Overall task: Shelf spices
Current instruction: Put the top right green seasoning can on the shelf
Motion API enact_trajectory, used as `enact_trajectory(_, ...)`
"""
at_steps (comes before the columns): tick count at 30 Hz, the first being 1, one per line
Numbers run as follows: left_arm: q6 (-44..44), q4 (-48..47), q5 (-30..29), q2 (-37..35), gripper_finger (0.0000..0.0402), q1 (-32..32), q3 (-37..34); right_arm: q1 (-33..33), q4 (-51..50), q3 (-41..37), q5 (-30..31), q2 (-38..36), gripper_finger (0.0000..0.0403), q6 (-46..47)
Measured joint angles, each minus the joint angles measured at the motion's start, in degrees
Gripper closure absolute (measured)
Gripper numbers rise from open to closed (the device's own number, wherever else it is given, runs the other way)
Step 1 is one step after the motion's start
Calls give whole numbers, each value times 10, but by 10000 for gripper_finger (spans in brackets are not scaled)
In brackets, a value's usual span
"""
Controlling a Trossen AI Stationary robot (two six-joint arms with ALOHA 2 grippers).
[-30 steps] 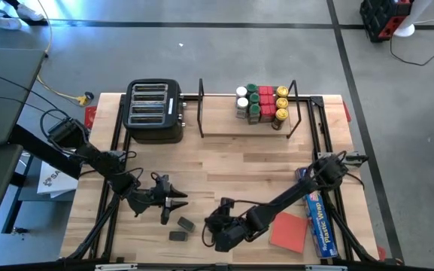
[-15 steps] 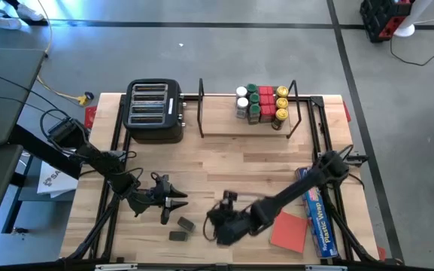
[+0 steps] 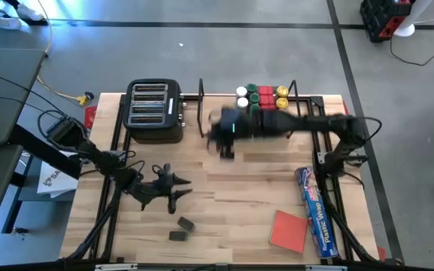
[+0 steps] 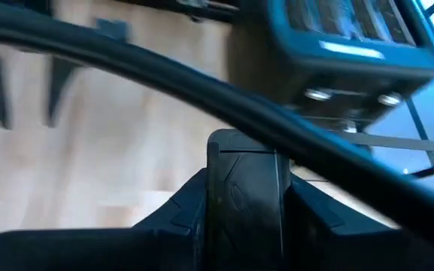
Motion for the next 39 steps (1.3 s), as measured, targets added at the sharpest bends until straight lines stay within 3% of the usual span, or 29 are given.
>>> enact_trajectory(7,95,-4,-21,0,263,66,0,-212,49,0,-161,32,293,-160)
enact_trajectory(13,114,-4,23,0,263,133,0,-306,98,0,-278,84,293,-231)
enact_trajectory(22,107,1,60,0,263,195,0,-343,126,0,-302,133,293,-266)
enact_trajectory(35,76,3,65,0,263,202,0,-343,124,0,-295,165,292,-264)
enact_trajectory(39,67,4,70,0,263,202,0,-344,120,0,-294,165,270,-250)
